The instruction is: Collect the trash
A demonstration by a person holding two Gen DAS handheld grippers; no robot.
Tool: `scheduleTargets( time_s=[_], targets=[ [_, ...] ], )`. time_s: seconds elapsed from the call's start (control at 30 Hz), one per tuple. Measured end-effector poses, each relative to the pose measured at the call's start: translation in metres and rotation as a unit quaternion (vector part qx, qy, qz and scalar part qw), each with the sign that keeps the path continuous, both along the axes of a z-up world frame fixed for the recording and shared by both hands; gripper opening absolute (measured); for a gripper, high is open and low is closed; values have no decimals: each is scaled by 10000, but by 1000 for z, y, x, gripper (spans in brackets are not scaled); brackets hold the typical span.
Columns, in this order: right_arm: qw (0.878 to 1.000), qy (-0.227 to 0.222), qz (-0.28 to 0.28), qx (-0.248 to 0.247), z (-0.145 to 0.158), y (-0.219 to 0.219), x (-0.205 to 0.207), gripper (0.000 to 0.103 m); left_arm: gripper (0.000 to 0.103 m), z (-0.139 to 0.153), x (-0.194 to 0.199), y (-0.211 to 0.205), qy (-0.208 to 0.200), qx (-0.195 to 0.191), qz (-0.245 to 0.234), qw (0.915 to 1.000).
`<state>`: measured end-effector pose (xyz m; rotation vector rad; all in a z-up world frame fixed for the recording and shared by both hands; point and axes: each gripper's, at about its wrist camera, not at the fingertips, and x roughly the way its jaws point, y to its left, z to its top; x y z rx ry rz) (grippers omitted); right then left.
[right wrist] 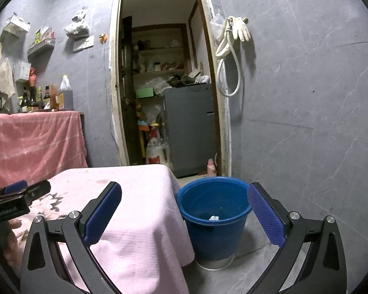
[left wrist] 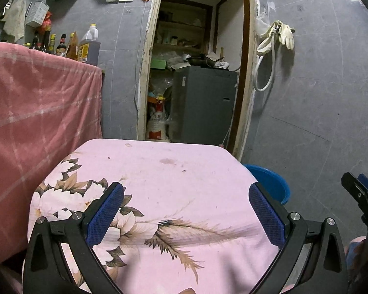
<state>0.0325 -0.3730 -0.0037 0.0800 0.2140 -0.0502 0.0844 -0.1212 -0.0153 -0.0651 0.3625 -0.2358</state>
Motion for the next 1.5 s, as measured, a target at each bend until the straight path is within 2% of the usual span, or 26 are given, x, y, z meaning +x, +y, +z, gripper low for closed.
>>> scheduleTargets(
  time_s=[1.5],
  targets=[
    [9999,-64,57,60,3,5,-6,103,100,-2,1,6,-26,23,52,10000]
  ],
)
